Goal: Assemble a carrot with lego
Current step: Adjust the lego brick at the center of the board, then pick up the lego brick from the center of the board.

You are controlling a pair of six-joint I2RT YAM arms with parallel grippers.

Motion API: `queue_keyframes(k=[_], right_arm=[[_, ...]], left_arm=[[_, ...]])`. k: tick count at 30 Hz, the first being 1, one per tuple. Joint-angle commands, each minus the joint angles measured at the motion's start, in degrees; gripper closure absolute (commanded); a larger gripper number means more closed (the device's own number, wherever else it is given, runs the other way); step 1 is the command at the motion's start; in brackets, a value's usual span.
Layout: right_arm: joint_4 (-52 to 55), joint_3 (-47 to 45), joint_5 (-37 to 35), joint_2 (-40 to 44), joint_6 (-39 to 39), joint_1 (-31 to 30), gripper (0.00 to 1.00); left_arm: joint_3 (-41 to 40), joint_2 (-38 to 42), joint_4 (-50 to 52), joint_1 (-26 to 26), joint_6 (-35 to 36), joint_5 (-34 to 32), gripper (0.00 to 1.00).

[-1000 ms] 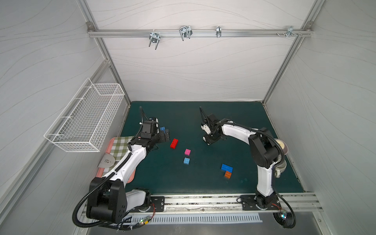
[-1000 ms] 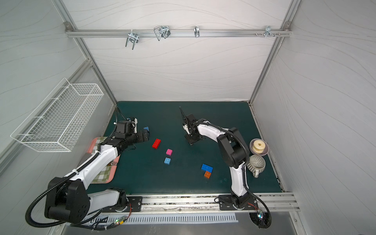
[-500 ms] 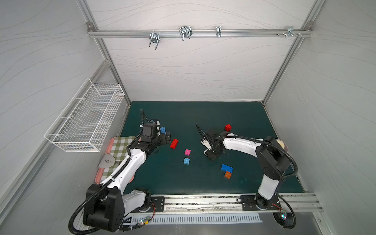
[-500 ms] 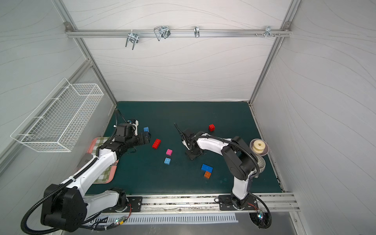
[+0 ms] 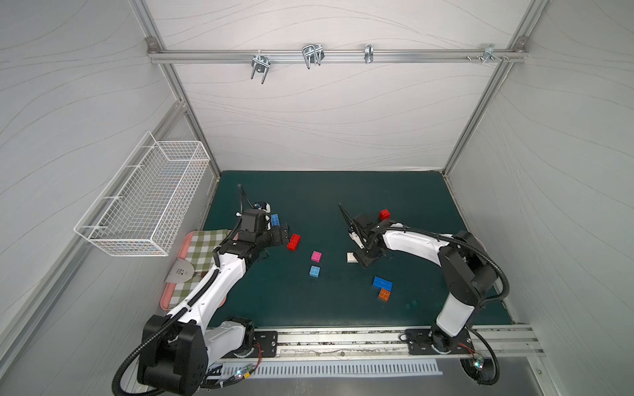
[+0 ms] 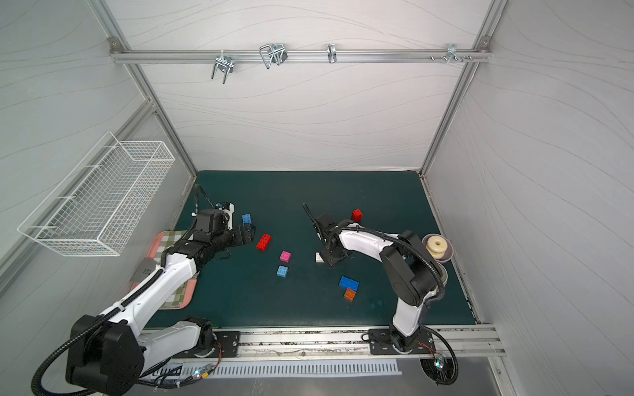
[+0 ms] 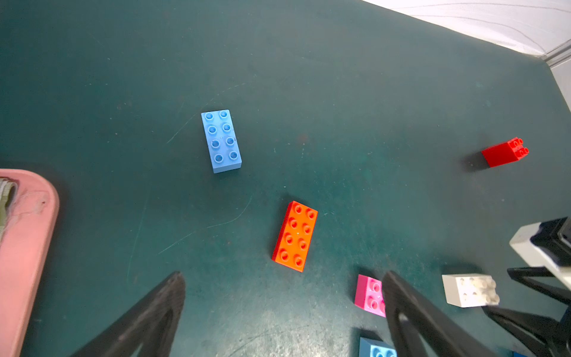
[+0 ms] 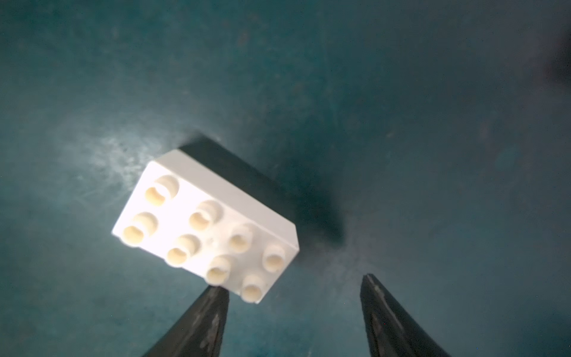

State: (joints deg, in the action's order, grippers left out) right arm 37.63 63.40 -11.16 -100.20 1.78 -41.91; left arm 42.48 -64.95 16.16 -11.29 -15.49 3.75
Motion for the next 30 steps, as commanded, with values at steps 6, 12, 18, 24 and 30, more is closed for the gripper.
queue_keyframes(k=[6, 12, 18, 24, 30], right_arm=[[10.42, -1.44, 5.92, 13.43, 15.44, 0.25, 0.22], [22.51, -5.70, 5.12, 26.28, 42.44, 0.34, 0.16], [20.14, -15.24, 7.85, 33.17, 55.48, -0.68, 0.25], [17.99, -18.15, 8.06, 30.94, 59.66, -4.36, 0.35], [14.21, -19.27, 9.27, 27.81, 62.05, -6.60, 0.41]], left_arm=[[0.16, 0.52, -0.95, -0.84, -0.60, 1.16, 0.01], [0.28, -0.07, -1.39, -1.28, -0.86, 1.62, 0.01], [0.35, -0.19, -1.70, -1.76, -0.86, 2.11, 0.01], [0.41, -0.54, -1.48, -2.07, -0.69, 1.93, 0.01], [0.41, -0.59, -1.52, -2.33, -0.60, 1.40, 0.01]])
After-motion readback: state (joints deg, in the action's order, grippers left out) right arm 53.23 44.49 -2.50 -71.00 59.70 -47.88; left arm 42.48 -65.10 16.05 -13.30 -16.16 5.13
